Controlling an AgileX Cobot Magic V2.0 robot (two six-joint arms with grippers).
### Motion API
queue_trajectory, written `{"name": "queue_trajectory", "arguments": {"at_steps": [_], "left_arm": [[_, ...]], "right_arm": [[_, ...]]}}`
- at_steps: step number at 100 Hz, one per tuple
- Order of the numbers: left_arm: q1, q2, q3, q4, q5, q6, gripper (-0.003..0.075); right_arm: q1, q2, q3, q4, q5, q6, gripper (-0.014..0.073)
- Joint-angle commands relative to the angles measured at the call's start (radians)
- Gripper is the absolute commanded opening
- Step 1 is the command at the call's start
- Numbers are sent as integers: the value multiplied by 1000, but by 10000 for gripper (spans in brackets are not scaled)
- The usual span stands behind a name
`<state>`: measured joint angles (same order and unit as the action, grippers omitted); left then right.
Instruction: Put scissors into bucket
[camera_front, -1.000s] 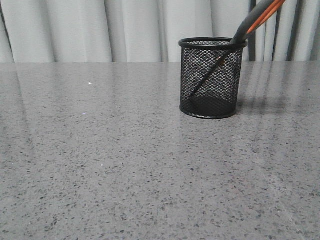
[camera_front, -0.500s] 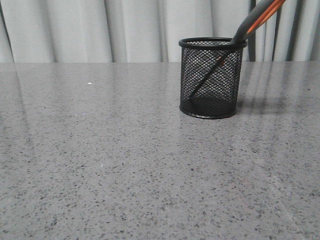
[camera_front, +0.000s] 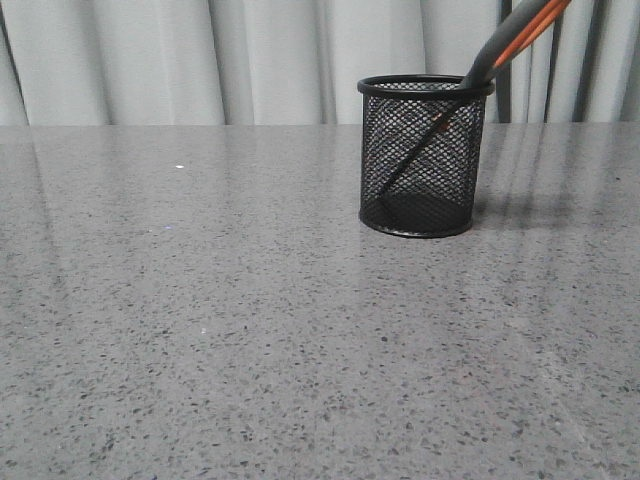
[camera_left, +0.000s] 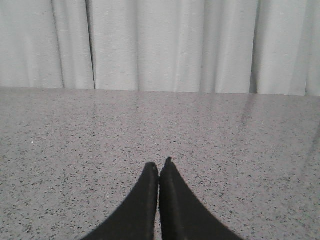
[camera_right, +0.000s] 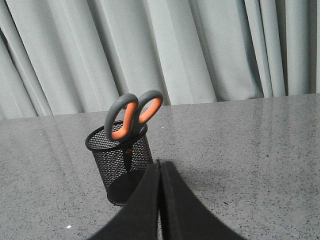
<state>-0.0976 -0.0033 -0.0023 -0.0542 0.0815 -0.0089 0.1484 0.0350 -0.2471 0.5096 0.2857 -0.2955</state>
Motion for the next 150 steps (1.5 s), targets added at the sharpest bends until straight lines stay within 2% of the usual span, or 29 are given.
{"name": "queue_trajectory", "arguments": {"at_steps": [1, 7, 23, 39, 60, 64, 71, 81, 150], "left_arm": [[-8, -26, 28, -8, -81, -5, -21], [-8, -26, 28, -8, -81, -5, -21], [-8, -26, 28, -8, -81, -5, -21], [-8, -26, 28, -8, -81, -5, -21], [-8, -26, 28, -8, -81, -5, -21], [-8, -26, 28, -8, -81, -5, -21], [-8, -24, 28, -8, -81, -5, -21], [-8, -24, 28, -8, -81, -5, -21], [-8, -24, 28, -8, -81, -5, -21]], "right_arm": [[-4, 14, -27, -15, -76, -11, -65], [-4, 14, -25, -76, -74, -11, -65], [-13, 14, 58, -272, -196, 1, -65], [-70, 11, 160, -412, -209, 166, -65], [-95, -66, 278, -450, -261, 191, -65], [-95, -67, 275, -450, -204, 193, -65], [-95, -67, 275, -454, -188, 193, -65], [-95, -67, 275, -492, -188, 193, -65], [-95, -67, 275, -493, -195, 193, -65]]}}
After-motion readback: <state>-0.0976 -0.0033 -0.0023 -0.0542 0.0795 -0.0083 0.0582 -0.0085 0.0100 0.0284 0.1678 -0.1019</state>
